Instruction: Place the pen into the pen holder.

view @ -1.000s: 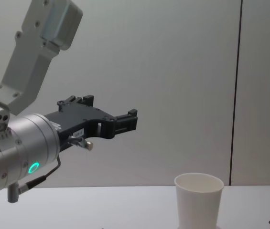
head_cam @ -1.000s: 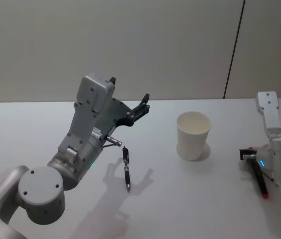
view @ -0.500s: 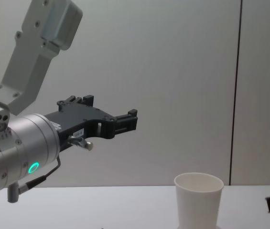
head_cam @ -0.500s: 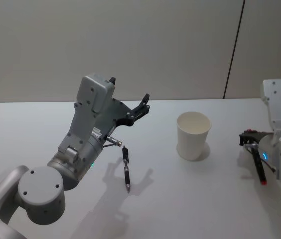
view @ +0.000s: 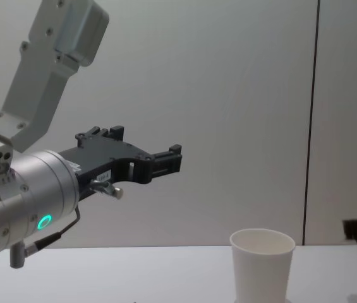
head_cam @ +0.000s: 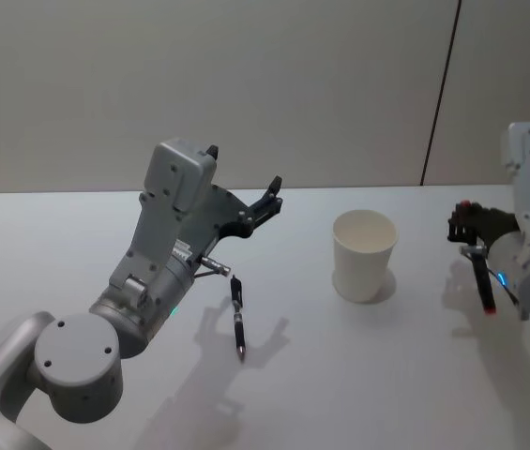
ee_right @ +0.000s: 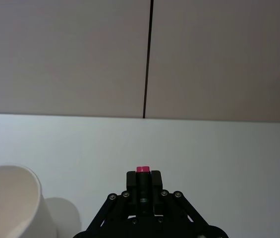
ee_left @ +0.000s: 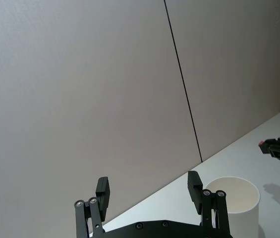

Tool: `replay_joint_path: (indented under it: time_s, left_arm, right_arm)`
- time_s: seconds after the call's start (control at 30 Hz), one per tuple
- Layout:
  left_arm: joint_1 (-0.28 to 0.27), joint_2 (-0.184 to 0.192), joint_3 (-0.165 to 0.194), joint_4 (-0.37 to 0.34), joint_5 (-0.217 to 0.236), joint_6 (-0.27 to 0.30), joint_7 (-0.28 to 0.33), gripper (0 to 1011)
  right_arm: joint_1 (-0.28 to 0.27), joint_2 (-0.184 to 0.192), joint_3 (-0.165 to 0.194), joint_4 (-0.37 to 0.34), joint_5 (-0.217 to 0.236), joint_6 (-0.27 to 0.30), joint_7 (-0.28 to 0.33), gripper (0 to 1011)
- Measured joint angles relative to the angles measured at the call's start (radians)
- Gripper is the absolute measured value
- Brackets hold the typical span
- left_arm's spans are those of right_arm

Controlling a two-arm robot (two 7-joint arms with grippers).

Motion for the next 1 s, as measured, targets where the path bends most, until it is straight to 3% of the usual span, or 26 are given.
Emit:
replay_joint_path:
  time_s: [0.53, 1.0]
  left_arm:
    - [0.000, 0.000, 0.000, 0.000, 0.000, 0.000, 0.000, 1003]
    - [0.000, 0.000, 0.000, 0.000, 0.000, 0.000, 0.000, 1003]
  right_arm:
    - [-0.038, -0.005, -0.014, -0.072, -0.010, -0.231, 0.035, 159]
    - [-0.023, -0.035, -0.038, -0.047, -0.023, -0.473, 0.061, 159]
